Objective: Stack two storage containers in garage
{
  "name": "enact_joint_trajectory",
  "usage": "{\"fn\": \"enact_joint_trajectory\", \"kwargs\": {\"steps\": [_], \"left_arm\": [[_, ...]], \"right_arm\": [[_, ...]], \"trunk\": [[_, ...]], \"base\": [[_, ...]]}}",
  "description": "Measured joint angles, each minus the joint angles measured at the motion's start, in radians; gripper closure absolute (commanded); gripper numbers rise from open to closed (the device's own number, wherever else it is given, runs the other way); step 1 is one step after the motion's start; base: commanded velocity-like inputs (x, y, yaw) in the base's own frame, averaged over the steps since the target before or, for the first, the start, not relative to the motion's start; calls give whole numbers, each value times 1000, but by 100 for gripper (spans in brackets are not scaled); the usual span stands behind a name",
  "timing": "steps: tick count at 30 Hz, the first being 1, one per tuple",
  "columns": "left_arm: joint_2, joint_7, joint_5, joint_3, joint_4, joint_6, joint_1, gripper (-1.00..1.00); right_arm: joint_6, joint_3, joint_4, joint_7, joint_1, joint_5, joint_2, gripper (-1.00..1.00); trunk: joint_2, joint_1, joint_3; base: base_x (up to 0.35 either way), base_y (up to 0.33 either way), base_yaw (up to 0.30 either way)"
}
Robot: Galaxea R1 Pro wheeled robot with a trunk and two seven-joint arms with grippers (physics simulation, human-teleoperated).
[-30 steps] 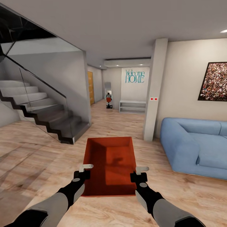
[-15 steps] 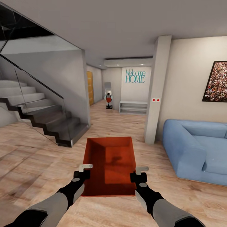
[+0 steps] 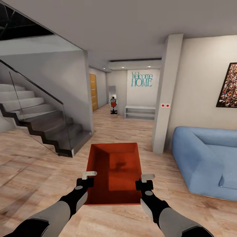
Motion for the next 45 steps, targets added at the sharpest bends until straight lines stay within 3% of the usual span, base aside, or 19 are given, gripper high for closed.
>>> {"fn": "enact_joint_trajectory", "kwargs": {"steps": [45], "left_arm": [[3,-5,1,0,0,-1,0,100]], "right_arm": [[0,1,0,-5,0,1,3,100]], "trunk": [[0,0,0]], "base": [[324,0,0]]}}
